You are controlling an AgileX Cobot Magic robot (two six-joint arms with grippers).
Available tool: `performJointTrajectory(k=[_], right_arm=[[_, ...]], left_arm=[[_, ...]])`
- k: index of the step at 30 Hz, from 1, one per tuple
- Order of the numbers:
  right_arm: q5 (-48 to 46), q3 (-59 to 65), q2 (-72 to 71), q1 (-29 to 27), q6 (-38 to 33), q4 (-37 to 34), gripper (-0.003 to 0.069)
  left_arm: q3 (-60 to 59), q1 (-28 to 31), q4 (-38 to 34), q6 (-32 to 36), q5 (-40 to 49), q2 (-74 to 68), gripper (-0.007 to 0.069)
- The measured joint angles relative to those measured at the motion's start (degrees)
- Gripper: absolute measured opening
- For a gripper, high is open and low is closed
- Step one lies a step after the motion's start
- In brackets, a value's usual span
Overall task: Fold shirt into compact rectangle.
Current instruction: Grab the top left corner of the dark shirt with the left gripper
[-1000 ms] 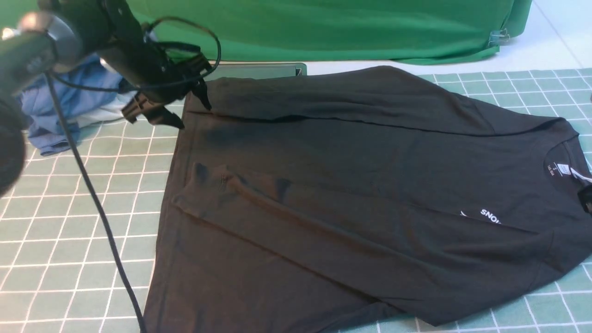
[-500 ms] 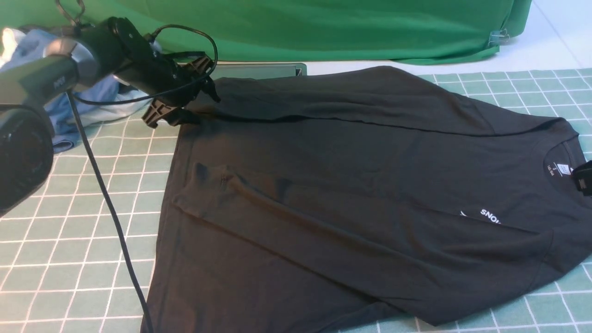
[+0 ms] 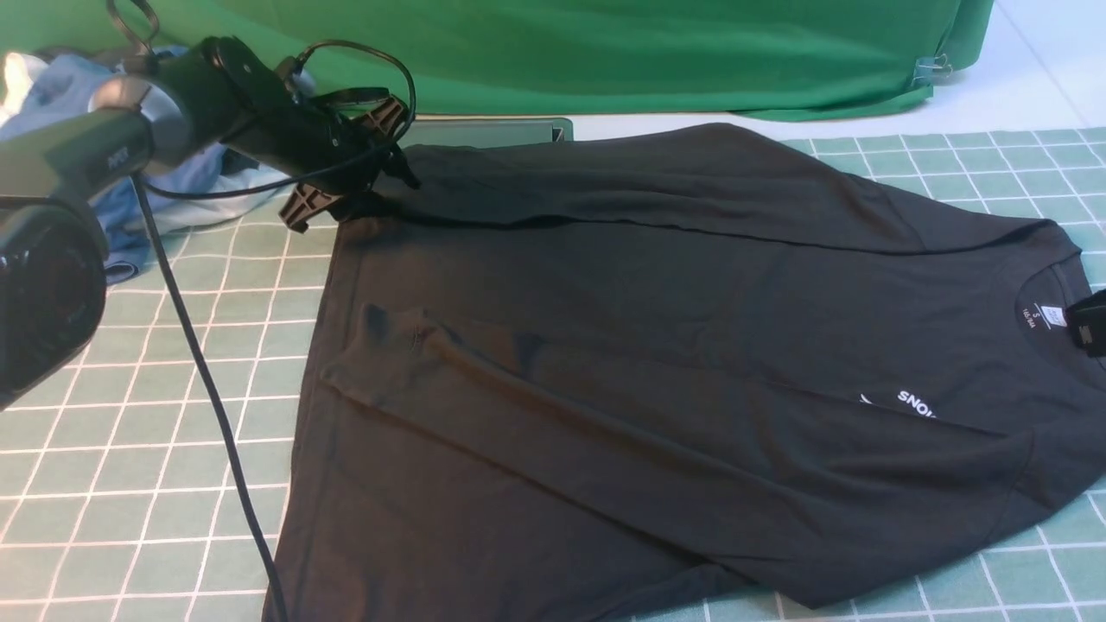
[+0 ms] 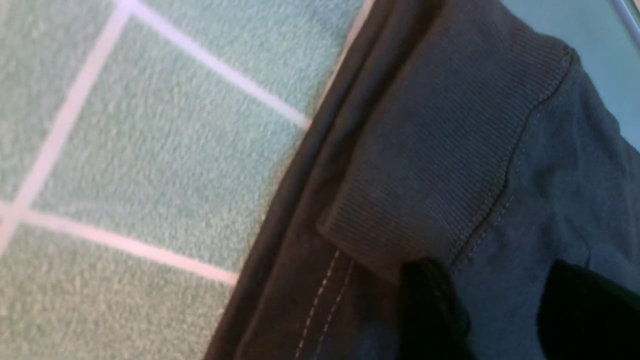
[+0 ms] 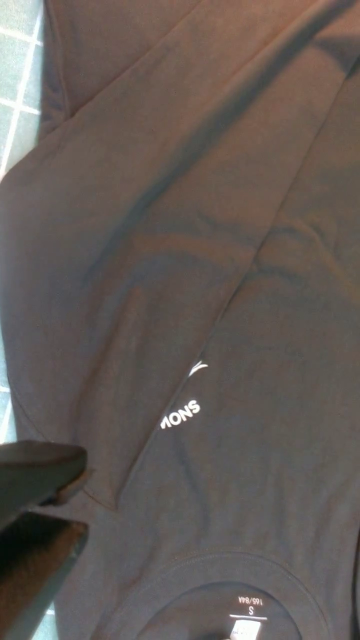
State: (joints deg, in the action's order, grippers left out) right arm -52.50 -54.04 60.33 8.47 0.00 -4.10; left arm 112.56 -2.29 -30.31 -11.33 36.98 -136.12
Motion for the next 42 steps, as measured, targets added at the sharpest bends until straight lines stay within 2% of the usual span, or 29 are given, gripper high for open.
performJointTrajectory(k=[1,2,3,4,8,19,26,32,37,38,42], right_arm=[[0.0,0.0,0.0,0.0,0.0,0.0,0.0165],[0.0,0.0,0.0,0.0,0.0,0.0,0.0165],[0.0,0.0,0.0,0.0,0.0,0.0,0.0165],[0.0,0.0,0.0,0.0,0.0,0.0,0.0165],[0.0,0.0,0.0,0.0,0.0,0.0,0.0169],[1.8,1.5,0.0,0.0,0.0,0.0,0.0185],[2.3,6.1,0.0,0.0,0.0,0.0,0.0193],[2.9,6.9,0.0,0.0,0.0,0.0,0.0199],[4.1,6.9,0.0,0.0,0.0,0.0,0.0204],[4.7,6.9,0.0,0.0,0.0,0.0,0.0207],[6.1,6.9,0.0,0.1,0.0,0.0,0.0209]], left_arm=[[0.0,0.0,0.0,0.8,0.0,0.0,0.0198],[0.0,0.0,0.0,1.1,0.0,0.0,0.0198],[0.0,0.0,0.0,1.5,0.0,0.0,0.0116],[0.0,0.0,0.0,1.8,0.1,0.0,0.0084],[0.0,0.0,-1.0,2.2,1.8,0.0,0.0013],[0.0,0.7,-1.0,4.8,5.8,5.2,0.0013],[0.1,0.7,-1.0,-0.8,14.3,6.2,0.002],[0.1,0.6,-0.8,-8.4,15.3,2.5,0.0094],[0.1,-0.5,-1.0,-11.3,11.6,-0.1,0.0216],[0.2,-0.7,-1.1,-12.5,10.0,-0.1,0.0267],[0.4,-1.2,-1.6,-14.3,6.4,-0.4,0.0372]])
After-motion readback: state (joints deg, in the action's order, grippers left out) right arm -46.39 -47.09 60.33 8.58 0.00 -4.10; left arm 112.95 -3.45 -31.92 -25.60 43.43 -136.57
